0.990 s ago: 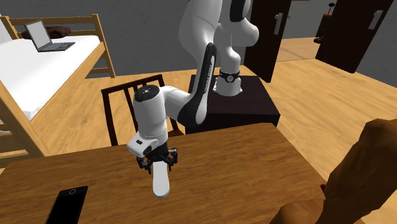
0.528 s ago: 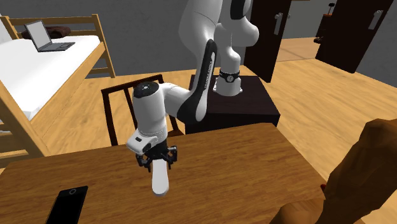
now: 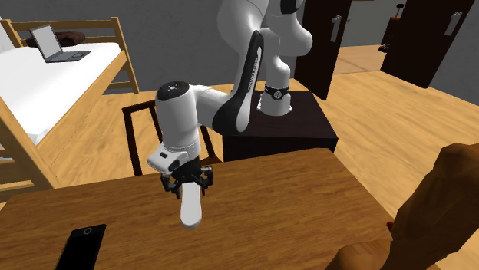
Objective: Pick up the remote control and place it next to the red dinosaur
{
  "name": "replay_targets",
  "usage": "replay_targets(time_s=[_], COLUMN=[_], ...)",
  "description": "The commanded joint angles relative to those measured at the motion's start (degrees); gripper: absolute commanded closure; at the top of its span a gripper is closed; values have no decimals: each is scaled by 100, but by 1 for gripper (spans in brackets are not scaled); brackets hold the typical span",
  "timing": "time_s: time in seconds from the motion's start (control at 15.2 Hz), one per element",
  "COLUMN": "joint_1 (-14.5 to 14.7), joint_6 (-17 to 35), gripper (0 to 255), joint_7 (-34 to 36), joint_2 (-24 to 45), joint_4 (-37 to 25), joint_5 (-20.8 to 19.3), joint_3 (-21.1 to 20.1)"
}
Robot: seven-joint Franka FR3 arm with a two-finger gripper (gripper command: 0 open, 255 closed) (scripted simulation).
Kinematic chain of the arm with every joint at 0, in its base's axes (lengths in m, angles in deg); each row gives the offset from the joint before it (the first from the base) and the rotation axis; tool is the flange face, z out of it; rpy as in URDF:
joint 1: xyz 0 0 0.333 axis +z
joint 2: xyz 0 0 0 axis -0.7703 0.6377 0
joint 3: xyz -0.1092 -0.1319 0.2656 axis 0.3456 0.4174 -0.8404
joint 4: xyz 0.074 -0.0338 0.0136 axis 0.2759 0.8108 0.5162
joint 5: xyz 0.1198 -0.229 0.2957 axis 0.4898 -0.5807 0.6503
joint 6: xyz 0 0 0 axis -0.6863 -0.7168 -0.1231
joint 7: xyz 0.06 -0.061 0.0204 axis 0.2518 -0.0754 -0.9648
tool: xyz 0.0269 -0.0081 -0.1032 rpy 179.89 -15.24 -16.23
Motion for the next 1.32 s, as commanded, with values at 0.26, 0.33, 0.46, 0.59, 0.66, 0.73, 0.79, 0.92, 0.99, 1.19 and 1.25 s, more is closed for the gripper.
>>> replay_targets(time_s=[0.26,0.33,0.46,0.59,0.66,0.73,0.79,0.92,0.99,1.19,1.25], joint_1=[53,61,77,93,101,108,115,129,136,154,160], joint_6=[-289,-339,-441,-545,-598,-652,-706,-815,-871,-1041,-1098], gripper=[255,255,255,255,255,255,255,255,255,255,255], joint_7=[40,47,62,77,84,92,99,114,122,144,151], joint_2=[-353,-409,-519,-626,-679,-731,-782,-883,-931,-1072,-1118], joint_4=[63,68,75,77,76,73,70,61,51,21,8], joint_5=[-77,-90,-117,-144,-158,-172,-185,-213,-226,-267,-280], joint_3=[71,83,105,126,137,147,157,176,186,212,220])
